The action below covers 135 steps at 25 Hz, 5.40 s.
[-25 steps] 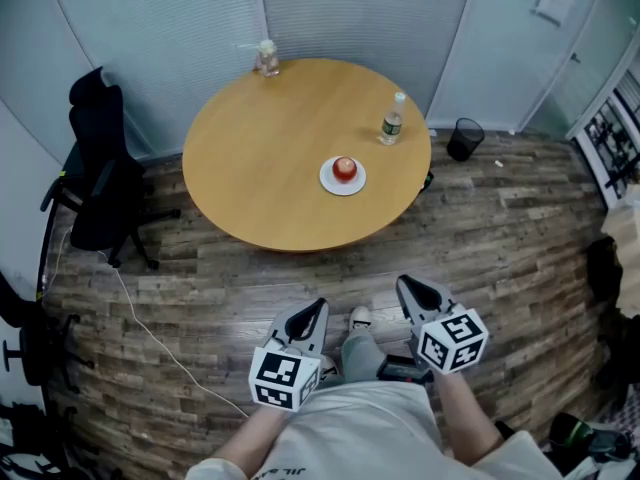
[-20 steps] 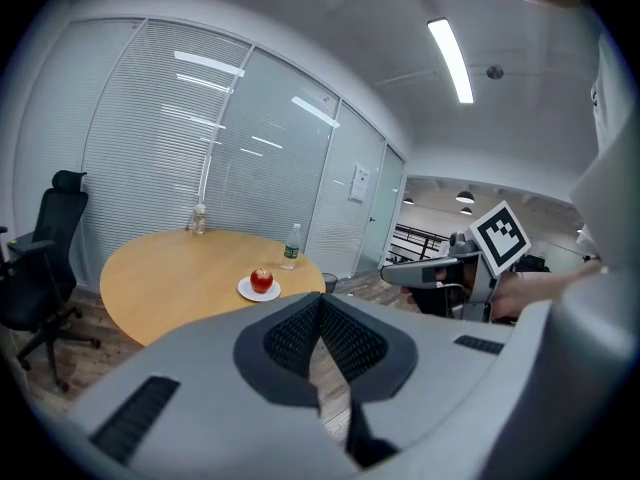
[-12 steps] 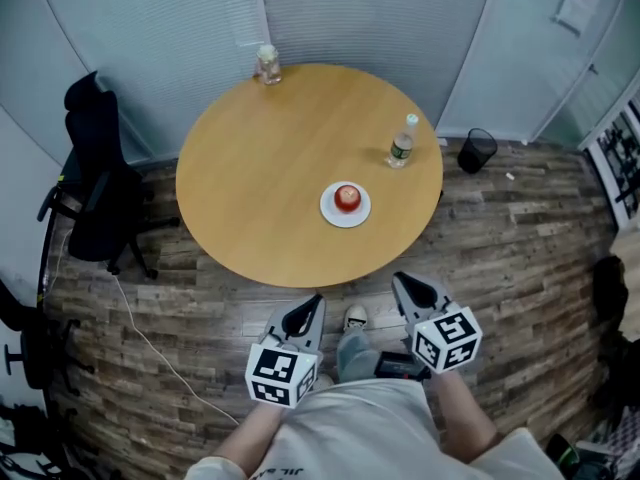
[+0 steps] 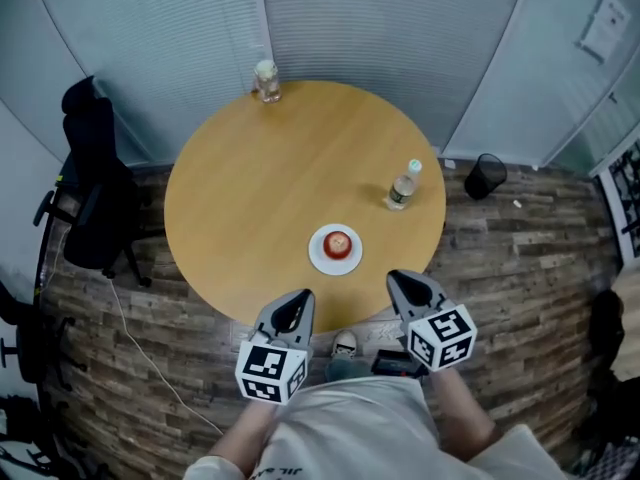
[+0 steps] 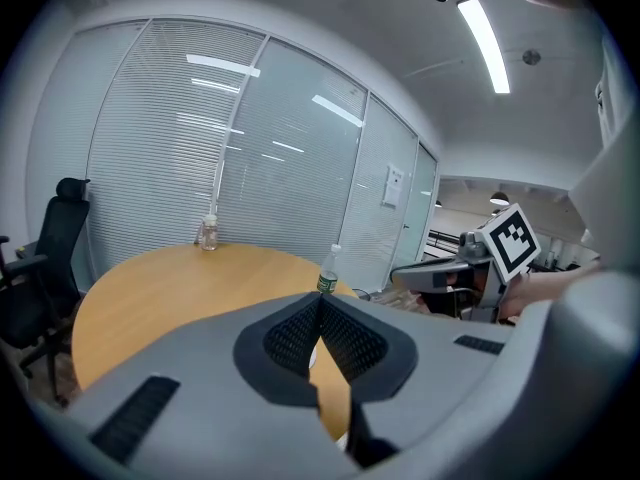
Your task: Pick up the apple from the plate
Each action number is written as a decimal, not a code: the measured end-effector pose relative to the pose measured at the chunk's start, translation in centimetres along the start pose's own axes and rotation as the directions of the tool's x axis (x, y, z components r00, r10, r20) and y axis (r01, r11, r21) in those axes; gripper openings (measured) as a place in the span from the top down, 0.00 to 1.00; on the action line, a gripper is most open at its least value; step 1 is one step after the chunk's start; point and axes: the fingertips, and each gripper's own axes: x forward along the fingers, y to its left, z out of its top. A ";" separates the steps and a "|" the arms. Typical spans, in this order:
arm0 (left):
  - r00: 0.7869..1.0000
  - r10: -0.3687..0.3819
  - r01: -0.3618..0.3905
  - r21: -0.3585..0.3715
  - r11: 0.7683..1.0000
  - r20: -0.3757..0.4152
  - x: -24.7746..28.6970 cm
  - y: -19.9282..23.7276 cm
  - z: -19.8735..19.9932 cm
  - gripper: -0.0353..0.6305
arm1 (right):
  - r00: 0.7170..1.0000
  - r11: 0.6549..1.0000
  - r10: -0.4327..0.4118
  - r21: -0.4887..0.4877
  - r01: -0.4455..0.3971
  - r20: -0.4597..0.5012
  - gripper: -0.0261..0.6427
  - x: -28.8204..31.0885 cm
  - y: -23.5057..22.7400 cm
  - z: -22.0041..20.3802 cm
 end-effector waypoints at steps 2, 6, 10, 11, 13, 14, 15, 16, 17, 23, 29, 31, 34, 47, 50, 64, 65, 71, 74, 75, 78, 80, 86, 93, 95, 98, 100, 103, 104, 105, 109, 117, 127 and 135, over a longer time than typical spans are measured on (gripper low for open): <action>1.000 0.007 -0.007 -0.011 1.000 -0.002 1.3 -0.1 0.3 0.94 | 1.000 1.000 0.013 0.000 -0.013 -0.004 0.91 0.8 -1.0 0.4; 1.000 0.011 -0.011 -0.011 1.000 -0.018 2.8 0.0 0.8 0.94 | 1.000 1.000 0.028 -0.003 -0.028 -0.011 0.91 2.0 -2.0 1.1; 1.000 0.012 -0.012 -0.014 1.000 -0.028 3.6 0.6 1.2 0.94 | 0.999 1.000 0.026 0.007 -0.026 -0.022 0.91 3.0 -2.5 0.9; 1.000 0.010 -0.011 -0.012 1.000 -0.028 3.8 0.8 1.2 0.94 | 0.999 1.000 0.023 0.009 -0.023 -0.023 0.91 3.3 -2.5 0.9; 1.000 0.005 -0.005 -0.007 1.000 -0.028 4.0 1.1 1.4 0.94 | 1.000 1.000 0.015 0.011 -0.015 -0.024 0.91 3.6 -2.4 1.1; 1.000 0.001 -0.001 -0.006 1.000 -0.029 4.0 1.2 1.5 0.94 | 1.000 1.000 0.011 0.011 -0.010 -0.025 0.91 3.7 -2.3 1.1; 0.999 -0.005 0.005 -0.007 1.000 -0.034 4.1 1.4 1.5 0.94 | 1.000 1.000 0.005 0.011 -0.005 -0.027 0.91 3.8 -2.2 1.2; 0.999 -0.012 0.012 -0.007 1.000 -0.041 4.3 1.6 1.6 0.94 | 1.000 1.000 -0.002 0.013 0.002 -0.027 0.91 3.8 -2.2 1.3; 0.999 -0.019 0.019 -0.006 1.000 -0.047 4.4 1.7 1.7 0.94 | 1.000 1.000 -0.008 0.016 0.008 -0.026 0.91 3.9 -2.1 1.4; 0.997 -0.040 0.040 0.002 0.999 -0.062 4.8 3.0 2.0 0.94 | 0.999 0.999 -0.035 0.021 0.036 -0.037 0.91 4.6 -2.1 1.1; 0.994 -0.064 0.064 -0.008 0.998 -0.093 6.0 3.5 1.4 0.94 | 0.997 0.999 -0.022 0.023 0.023 -0.074 0.91 5.7 -2.0 0.6; 0.992 -0.074 0.073 -0.011 0.997 -0.104 6.6 3.6 1.2 0.94 | 0.996 1.000 -0.018 0.017 0.020 -0.084 0.91 6.2 -2.0 0.5; 0.989 -0.083 0.082 -0.011 0.997 -0.121 7.3 3.9 0.9 0.94 | 0.994 1.000 -0.017 0.001 0.017 -0.106 0.91 7.1 -2.0 0.3; 0.982 -0.092 0.092 -0.008 0.996 -0.164 9.1 4.7 -1.0 0.94 | 0.989 1.000 0.010 -0.006 -0.011 -0.150 0.91 10.2 -2.1 -1.6; 0.981 -0.091 0.090 -0.018 0.996 -0.172 9.4 4.9 -1.5 0.94 | 0.987 1.000 0.013 -0.002 -0.014 -0.163 0.91 10.7 -2.2 -2.3; 0.976 -0.100 0.092 -0.049 0.995 -0.196 10.8 5.4 -3.1 0.94 | 0.979 1.000 0.013 -0.011 -0.015 -0.206 0.91 13.4 -2.3 -4.8; 0.975 -0.099 0.090 -0.053 0.995 -0.198 10.9 5.4 -3.3 0.94 | 0.978 1.000 0.012 -0.012 -0.015 -0.208 0.90 13.5 -2.3 -4.9; 0.976 -0.090 0.079 -0.065 0.995 -0.200 11.2 5.9 -3.7 0.94 | 0.974 1.000 0.011 -0.019 -0.016 -0.228 0.81 14.7 -2.4 -6.2; 0.976 -0.084 0.072 -0.067 0.995 -0.202 11.2 6.4 -3.9 0.94 | 0.969 0.999 0.019 -0.021 -0.025 -0.246 0.73 15.3 -2.2 -6.9; 0.976 -0.082 0.070 -0.068 0.995 -0.204 11.2 6.5 -3.9 0.94 | 0.967 0.999 0.025 -0.022 -0.032 -0.252 0.70 15.5 -2.1 -7.2; 0.975 -0.079 0.066 -0.071 0.995 -0.208 11.4 6.8 -4.2 0.94 | 0.962 0.998 0.046 -0.021 -0.054 -0.269 0.62 16.2 -1.7 -7.9; 0.973 -0.080 0.066 -0.071 0.995 -0.214 11.4 6.9 -4.5 0.94 | 0.958 0.998 0.053 -0.022 -0.062 -0.283 0.56 16.6 -1.6 -8.5; 0.971 -0.071 0.052 -0.088 0.995 -0.228 11.2 7.4 -5.3 0.94 | 0.945 0.997 0.067 -0.025 -0.079 -0.321 0.48 17.8 -1.2 -10.1; 0.969 -0.061 0.038 -0.096 0.995 -0.241 11.2 7.9 -5.9 0.94 | 0.932 0.996 0.061 -0.037 -0.079 -0.357 0.42 18.9 -1.4 -11.5; 0.968 -0.055 0.032 -0.099 0.995 -0.244 11.2 8.2 -6.0 0.94 | 0.930 0.996 0.065 -0.034 -0.083 -0.363 0.41 19.3 -1.4 -11.9; 0.968 -0.044 0.018 -0.106 0.994 -0.246 11.1 8.7 -6.2 0.94 | 0.927 0.996 0.070 -0.033 -0.089 -0.369 0.40 19.7 -1.3 -12.4; 0.968 -0.039 0.013 -0.106 0.994 -0.248 11.1 9.0 -6.4 0.94 | 0.921 0.995 0.068 -0.038 -0.089 -0.383 0.39 19.9 -1.3 -12.9; 0.966 -0.034 0.007 -0.105 0.994 -0.255 11.1 9.2 -6.5 0.94 | 0.915 0.996 0.063 -0.039 -0.086 -0.398 0.38 20.3 -1.4 -13.3; 0.966 -0.032 0.005 -0.107 0.994 -0.255 11.1 9.3 -6.5 0.94 | 0.915 0.996 0.066 -0.034 -0.086 -0.398 0.38 20.4 -1.4 -13.2; 0.967 -0.030 0.002 -0.109 0.994 -0.254 11.1 9.4 -6.5 0.94 | 0.915 0.996 0.069 -0.029 -0.087 -0.398 0.38 20.5 -1.3 -13.2; 0.966 -0.025 -0.005 -0.113 0.994 -0.256 11.1 9.5 -6.6 0.94 | 0.908 0.996 0.066 -0.033 -0.088 -0.413 0.38 20.8 -1.6 -13.8; 0.963 -0.020 -0.012 -0.119 0.993 -0.267 10.9 10.0 -7.0 0.94 | 0.894 0.995 0.065 -0.037 -0.091 -0.444 0.38 21.3 -1.5 -14.7; 0.962 -0.020 -0.013 -0.119 0.993 -0.272 10.7 10.2 -7.0 0.94 | 0.892 0.997 0.057 -0.029 -0.078 -0.448 0.38 21.1 -1.7 -14.4; 0.967 -0.025 -0.002 -0.106 0.994 -0.254 10.6 9.8 -6.1 0.94 | 0.906 0.996 0.080 -0.008 -0.092 -0.415 0.38 20.4 -1.3 -12.7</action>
